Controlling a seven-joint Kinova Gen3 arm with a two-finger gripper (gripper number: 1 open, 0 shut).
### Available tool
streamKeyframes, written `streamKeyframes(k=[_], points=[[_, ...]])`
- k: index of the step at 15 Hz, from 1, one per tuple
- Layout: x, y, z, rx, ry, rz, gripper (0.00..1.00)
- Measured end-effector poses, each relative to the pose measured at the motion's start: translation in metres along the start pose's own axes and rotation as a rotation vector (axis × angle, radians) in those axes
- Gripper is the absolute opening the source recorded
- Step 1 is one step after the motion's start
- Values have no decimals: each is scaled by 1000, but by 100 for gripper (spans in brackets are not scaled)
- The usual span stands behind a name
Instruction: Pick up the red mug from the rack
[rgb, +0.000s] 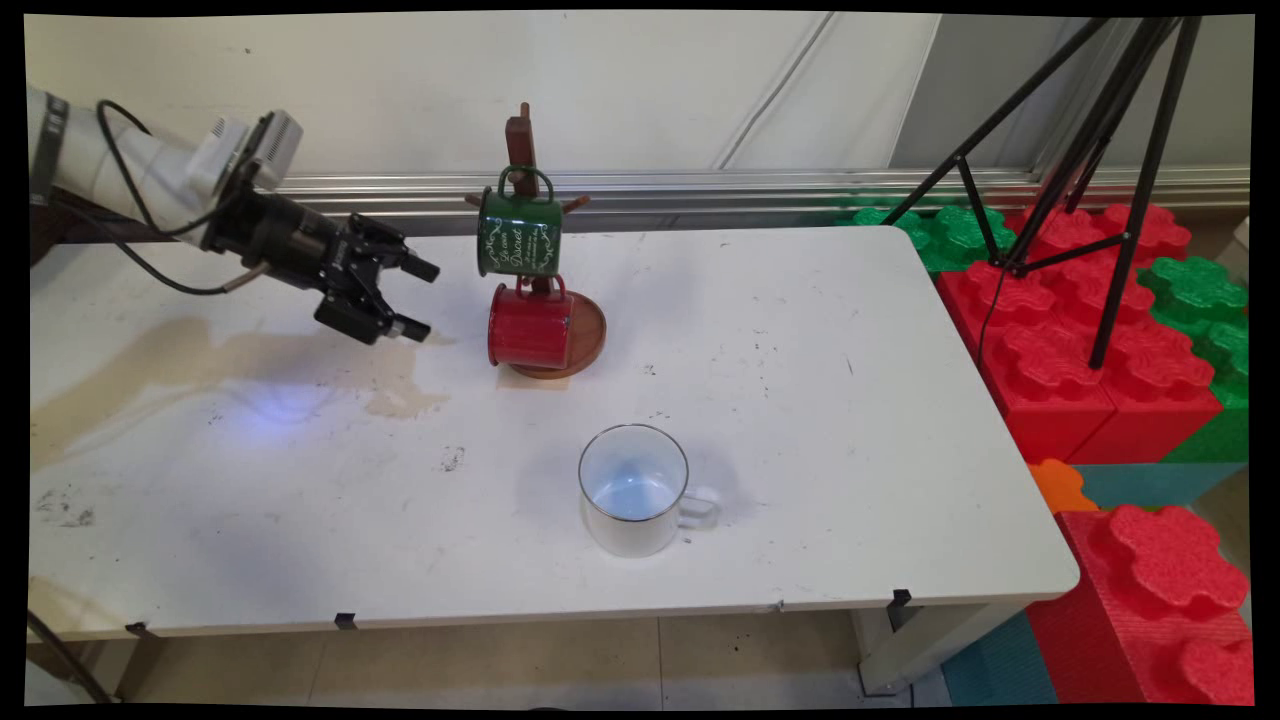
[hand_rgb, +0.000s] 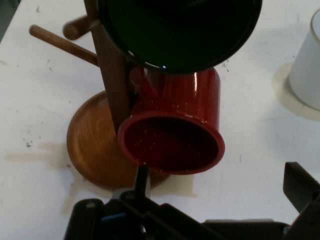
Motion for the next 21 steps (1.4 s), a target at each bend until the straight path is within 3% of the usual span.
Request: streamKeyframes(k=[14,21], points=[[-26,6,40,3,5,-52,100],[-31,8,56,6,36,-81,100]])
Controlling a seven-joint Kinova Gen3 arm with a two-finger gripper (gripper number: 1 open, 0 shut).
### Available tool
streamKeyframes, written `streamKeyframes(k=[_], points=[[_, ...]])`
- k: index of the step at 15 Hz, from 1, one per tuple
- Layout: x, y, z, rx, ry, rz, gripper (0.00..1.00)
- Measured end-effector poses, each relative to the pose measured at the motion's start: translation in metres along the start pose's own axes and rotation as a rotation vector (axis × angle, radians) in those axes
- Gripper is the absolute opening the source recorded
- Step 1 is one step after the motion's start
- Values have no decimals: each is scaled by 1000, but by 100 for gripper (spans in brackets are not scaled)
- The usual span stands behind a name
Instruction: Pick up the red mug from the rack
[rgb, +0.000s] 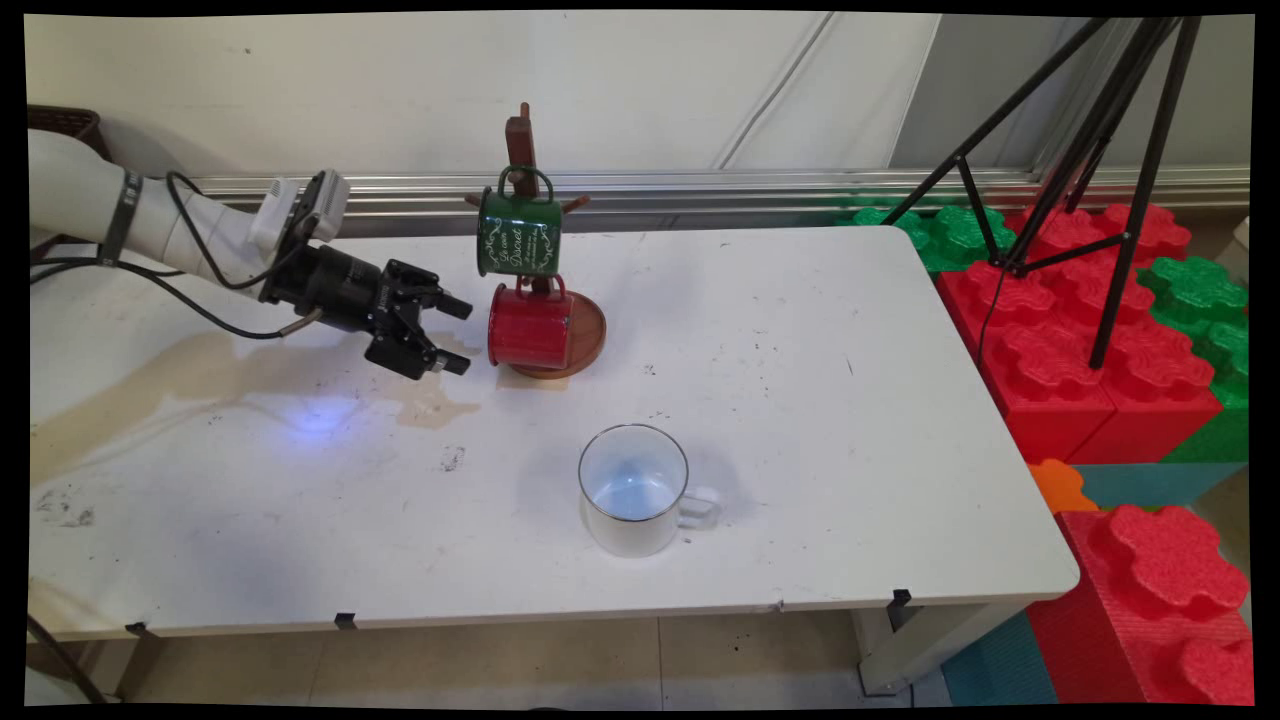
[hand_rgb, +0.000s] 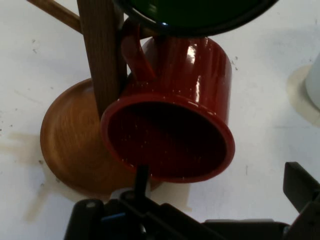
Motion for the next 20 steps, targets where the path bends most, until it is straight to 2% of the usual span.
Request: streamKeyframes(k=[20], points=[[-12,-1,40,-17,93,-192,100]])
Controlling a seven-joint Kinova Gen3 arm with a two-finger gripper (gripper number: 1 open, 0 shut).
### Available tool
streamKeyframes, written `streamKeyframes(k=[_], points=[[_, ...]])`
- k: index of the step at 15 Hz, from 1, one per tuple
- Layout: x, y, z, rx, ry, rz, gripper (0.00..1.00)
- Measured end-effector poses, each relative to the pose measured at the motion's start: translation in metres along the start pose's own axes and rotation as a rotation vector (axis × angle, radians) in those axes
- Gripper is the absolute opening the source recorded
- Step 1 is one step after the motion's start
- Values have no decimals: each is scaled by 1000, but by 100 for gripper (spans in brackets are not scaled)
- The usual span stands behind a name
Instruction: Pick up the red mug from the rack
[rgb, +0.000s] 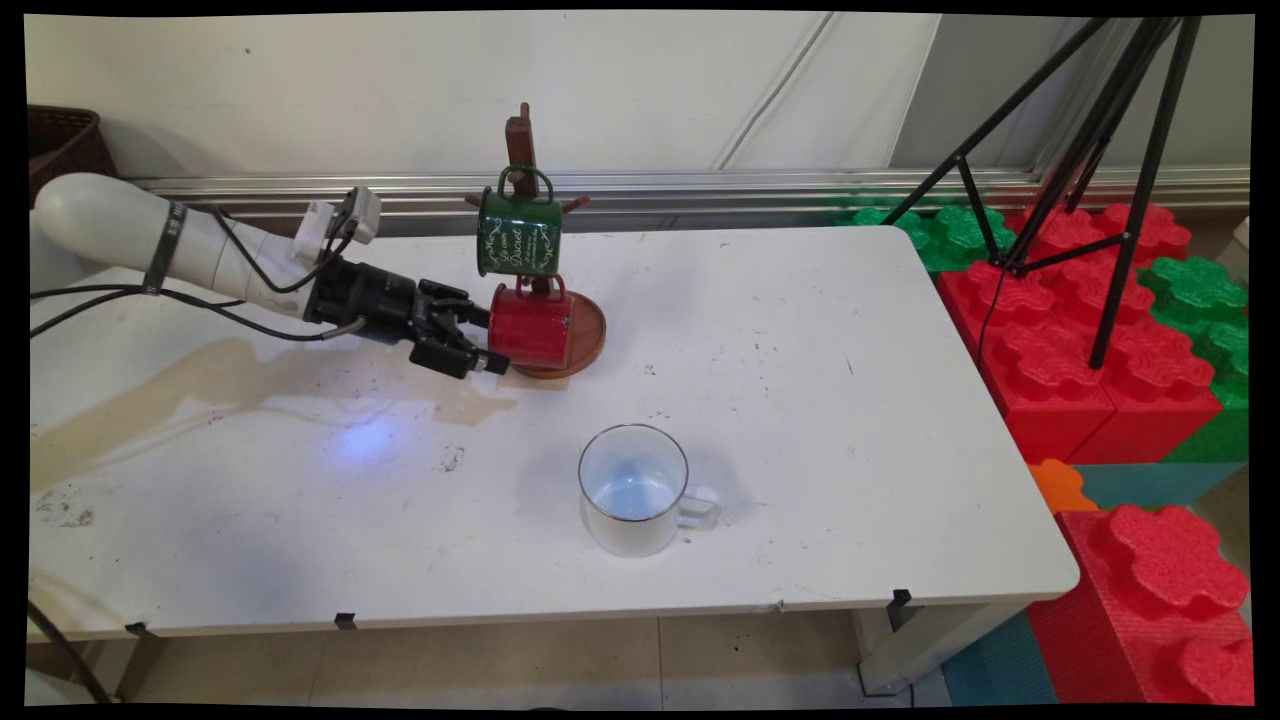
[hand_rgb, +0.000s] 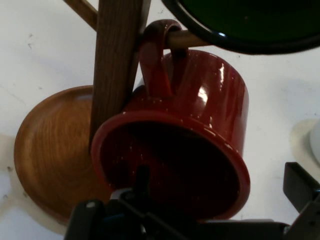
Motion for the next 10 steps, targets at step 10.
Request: streamKeyframes(k=[10], points=[[-3,-3,9,-18,40,-105,100]])
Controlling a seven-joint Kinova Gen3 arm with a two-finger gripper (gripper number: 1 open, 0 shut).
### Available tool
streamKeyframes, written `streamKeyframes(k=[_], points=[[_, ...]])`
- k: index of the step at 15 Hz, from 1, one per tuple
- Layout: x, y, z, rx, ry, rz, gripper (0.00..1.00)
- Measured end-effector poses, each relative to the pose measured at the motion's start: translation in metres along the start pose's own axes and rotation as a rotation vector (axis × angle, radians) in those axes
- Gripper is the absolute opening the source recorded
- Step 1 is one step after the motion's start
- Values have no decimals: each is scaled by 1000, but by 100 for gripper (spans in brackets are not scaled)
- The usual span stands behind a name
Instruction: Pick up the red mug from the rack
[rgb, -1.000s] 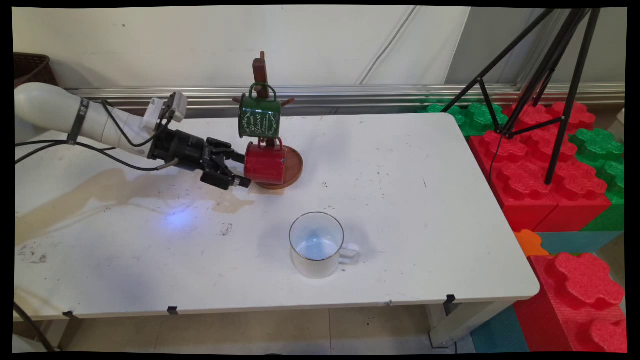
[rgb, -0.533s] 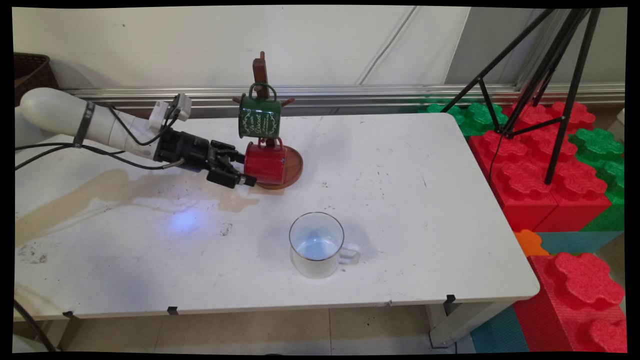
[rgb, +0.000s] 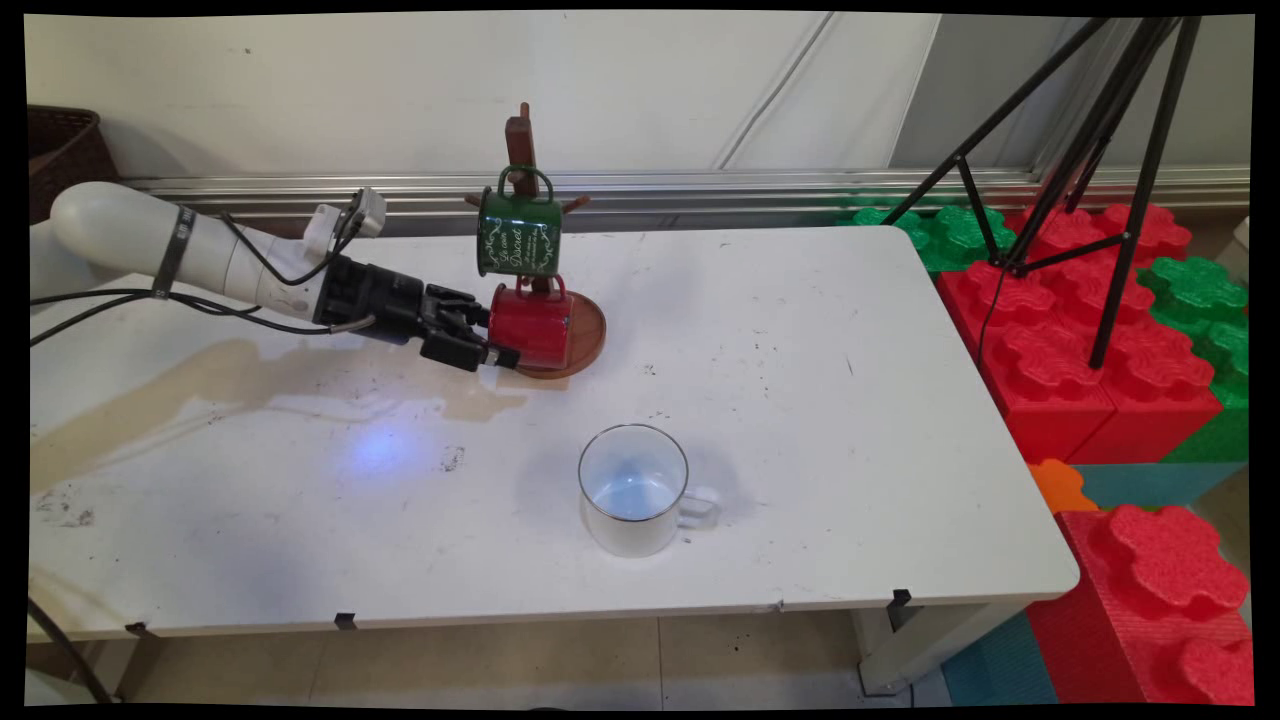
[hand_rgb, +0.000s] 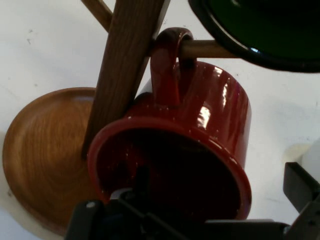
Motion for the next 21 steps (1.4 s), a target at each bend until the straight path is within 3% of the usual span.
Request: streamKeyframes(k=[21], points=[[-4,-3,8,1,46,-104,100]])
